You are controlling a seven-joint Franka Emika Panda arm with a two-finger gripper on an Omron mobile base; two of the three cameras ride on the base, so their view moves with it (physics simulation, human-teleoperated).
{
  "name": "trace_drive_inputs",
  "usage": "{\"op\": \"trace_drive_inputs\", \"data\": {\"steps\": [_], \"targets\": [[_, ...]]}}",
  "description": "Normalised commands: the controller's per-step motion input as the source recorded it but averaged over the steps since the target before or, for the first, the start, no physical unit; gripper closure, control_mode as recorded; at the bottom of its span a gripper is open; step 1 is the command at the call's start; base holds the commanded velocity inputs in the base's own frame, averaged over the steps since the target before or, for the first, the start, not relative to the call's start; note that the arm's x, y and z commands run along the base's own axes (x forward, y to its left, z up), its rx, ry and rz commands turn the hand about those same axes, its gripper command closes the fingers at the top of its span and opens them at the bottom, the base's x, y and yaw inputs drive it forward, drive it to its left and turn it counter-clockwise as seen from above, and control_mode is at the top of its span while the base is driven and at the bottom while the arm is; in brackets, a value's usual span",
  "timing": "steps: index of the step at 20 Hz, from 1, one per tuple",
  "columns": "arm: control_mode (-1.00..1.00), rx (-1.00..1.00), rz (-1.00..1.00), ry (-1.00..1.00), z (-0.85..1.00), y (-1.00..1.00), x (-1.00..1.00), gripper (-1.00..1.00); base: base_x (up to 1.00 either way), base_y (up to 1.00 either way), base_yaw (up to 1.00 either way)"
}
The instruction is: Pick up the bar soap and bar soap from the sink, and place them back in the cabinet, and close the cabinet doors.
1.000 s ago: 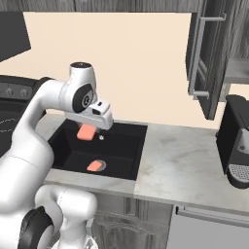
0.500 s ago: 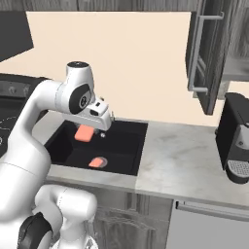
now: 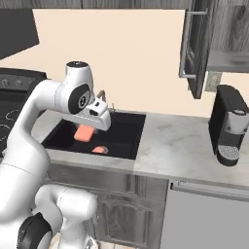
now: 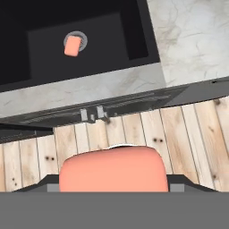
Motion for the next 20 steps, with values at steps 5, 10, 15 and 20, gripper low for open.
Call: {"op": "trace_drive_inputs", "data": {"steps": [5,10,15,20], "targets": [[1.0,0.0,0.0,0.0,0.0,0.0,0.0,1.0,-0.42,-0.58,0.0],[1.0,0.0,0.0,0.0,0.0,0.0,0.0,1.0,-0.33,-0.61,0.0],[1.0,0.0,0.0,0.0,0.0,0.0,0.0,1.0,-0.35,-0.61,0.0],[1.0,0.0,0.0,0.0,0.0,0.0,0.0,1.0,-0.23,-0.6,0.0]]}}
